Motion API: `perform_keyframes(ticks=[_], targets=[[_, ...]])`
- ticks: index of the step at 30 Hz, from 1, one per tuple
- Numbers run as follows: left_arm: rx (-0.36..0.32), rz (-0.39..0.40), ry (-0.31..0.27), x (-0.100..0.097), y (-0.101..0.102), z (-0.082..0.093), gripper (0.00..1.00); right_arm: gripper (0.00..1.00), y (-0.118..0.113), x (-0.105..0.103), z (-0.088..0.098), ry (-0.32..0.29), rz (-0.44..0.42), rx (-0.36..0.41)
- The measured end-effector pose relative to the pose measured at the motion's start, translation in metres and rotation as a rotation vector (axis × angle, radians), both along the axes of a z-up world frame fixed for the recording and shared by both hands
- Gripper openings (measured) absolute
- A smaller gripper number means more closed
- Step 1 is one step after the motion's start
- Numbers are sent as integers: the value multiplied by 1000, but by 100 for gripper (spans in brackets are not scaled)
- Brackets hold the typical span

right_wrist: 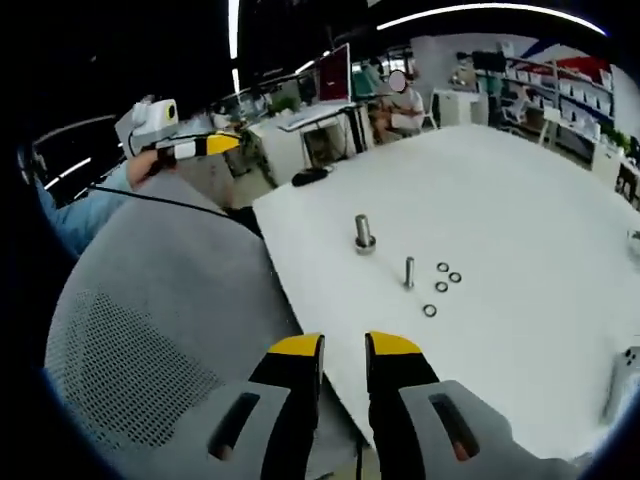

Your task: Place the washer onto the threaded stud by aligning its center hole with the stud, sliding it down to the base, and recovering from edge contact or off-axis alignment until the washer reaches the visible bottom stop.

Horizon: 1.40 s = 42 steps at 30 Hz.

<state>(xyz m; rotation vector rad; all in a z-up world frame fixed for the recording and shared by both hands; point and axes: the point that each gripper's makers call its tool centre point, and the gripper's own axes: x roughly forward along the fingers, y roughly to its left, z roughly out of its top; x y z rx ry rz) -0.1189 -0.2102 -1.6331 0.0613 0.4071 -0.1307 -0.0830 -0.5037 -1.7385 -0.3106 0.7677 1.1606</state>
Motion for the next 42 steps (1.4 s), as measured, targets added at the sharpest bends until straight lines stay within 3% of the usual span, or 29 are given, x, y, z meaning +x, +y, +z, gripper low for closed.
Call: perform_keyframes(ticks=[4,6,8,11,14,16,20,24,31,42], targets=[[71,28,66,0,9,-17,11,19,-1,22,-31,19,70,-62],[91,25,150,-4,10,-33,13,19,-2,33,-48,28,93,-89],[118,29,163,-4,12,-37,11,19,-2,41,-59,34,115,-114],[98,39,170,-4,14,-38,11,19,1,50,-67,27,143,-130],[117,28,250,-9,15,-53,11,19,5,63,-73,9,146,-163],[126,10,274,-10,13,-58,11,19,9,70,-75,12,134,-166],[120,7,266,-8,16,-57,11,20,15,76,-83,29,132,-197],[132,1,293,-10,17,-63,11,21,12,85,-96,26,122,-279],[134,-4,297,-11,19,-63,11,21,18,91,-106,11,126,-301],[153,-14,305,-13,18,-65,11,20,25,89,-112,21,104,-265]])
